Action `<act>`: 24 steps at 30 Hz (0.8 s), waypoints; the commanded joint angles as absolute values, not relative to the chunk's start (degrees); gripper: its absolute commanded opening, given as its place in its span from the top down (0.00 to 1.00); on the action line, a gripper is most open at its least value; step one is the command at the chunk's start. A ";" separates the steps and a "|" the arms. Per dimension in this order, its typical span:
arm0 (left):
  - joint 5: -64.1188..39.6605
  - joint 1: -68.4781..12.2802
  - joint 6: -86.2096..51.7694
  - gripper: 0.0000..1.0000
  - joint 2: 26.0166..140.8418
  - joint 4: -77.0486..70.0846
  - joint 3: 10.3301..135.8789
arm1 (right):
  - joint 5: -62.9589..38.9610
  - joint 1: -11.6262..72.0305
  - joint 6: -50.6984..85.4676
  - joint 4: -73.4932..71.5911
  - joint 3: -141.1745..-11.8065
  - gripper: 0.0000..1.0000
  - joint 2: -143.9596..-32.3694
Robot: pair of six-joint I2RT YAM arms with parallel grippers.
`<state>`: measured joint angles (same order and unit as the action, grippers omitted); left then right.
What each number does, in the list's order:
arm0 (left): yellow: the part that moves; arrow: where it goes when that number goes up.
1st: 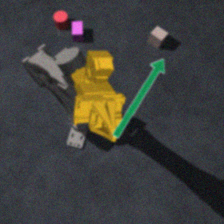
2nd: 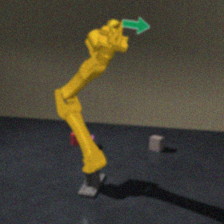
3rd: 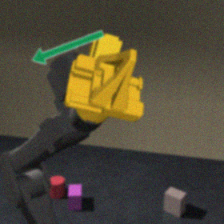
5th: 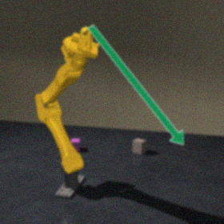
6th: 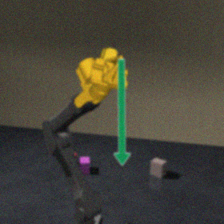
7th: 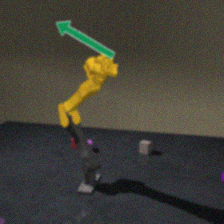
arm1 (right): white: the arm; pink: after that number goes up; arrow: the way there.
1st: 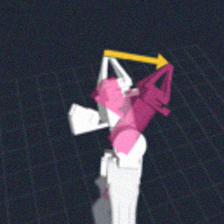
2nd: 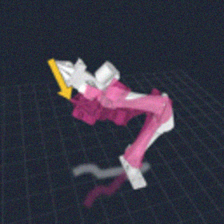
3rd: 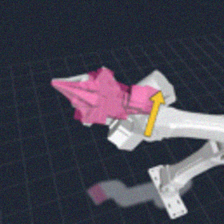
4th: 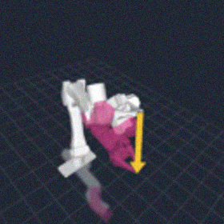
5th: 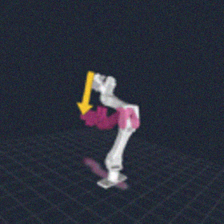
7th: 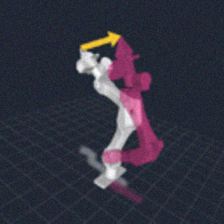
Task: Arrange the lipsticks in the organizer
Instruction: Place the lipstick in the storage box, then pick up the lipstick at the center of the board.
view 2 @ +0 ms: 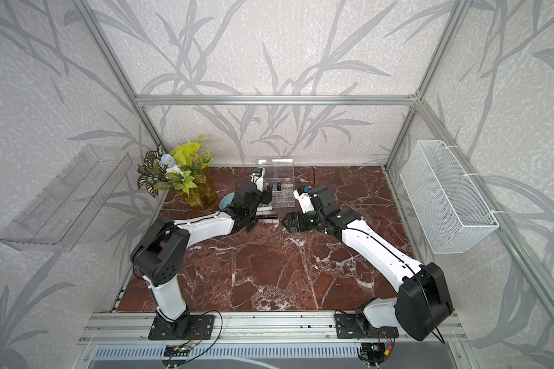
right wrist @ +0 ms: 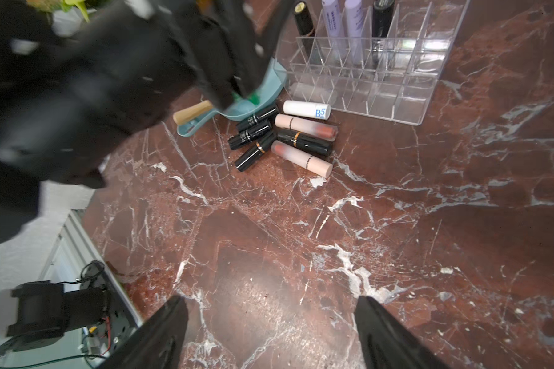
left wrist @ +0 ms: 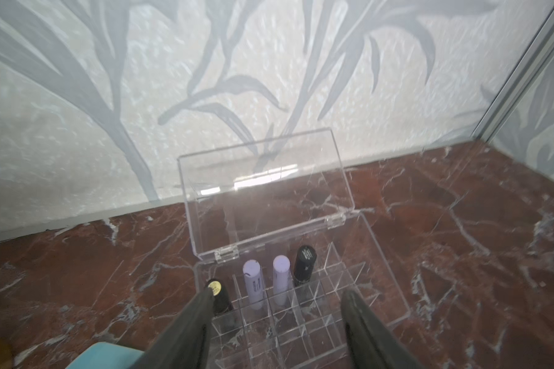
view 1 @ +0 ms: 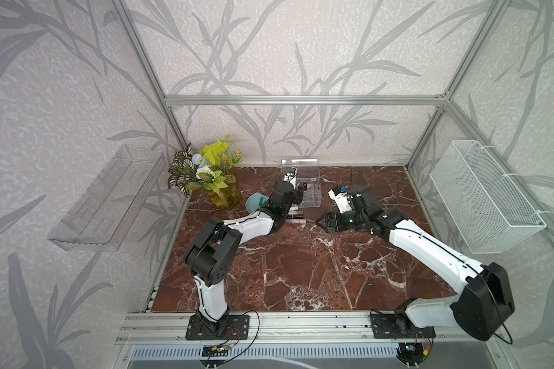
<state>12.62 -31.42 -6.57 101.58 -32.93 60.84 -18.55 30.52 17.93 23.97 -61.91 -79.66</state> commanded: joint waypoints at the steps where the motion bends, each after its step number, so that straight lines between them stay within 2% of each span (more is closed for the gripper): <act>1: 13.21 -29.35 -13.65 0.35 95.36 -35.82 53.94 | -14.84 31.84 12.03 27.96 -66.79 0.14 -84.59; 13: 10.22 -20.92 -24.25 0.35 70.53 -35.25 30.69 | -13.43 35.75 2.12 32.04 -79.70 0.14 -104.09; 24: 8.26 -19.69 -23.25 0.35 69.78 -36.32 30.14 | -11.68 36.83 -1.03 35.41 -89.99 0.16 -116.21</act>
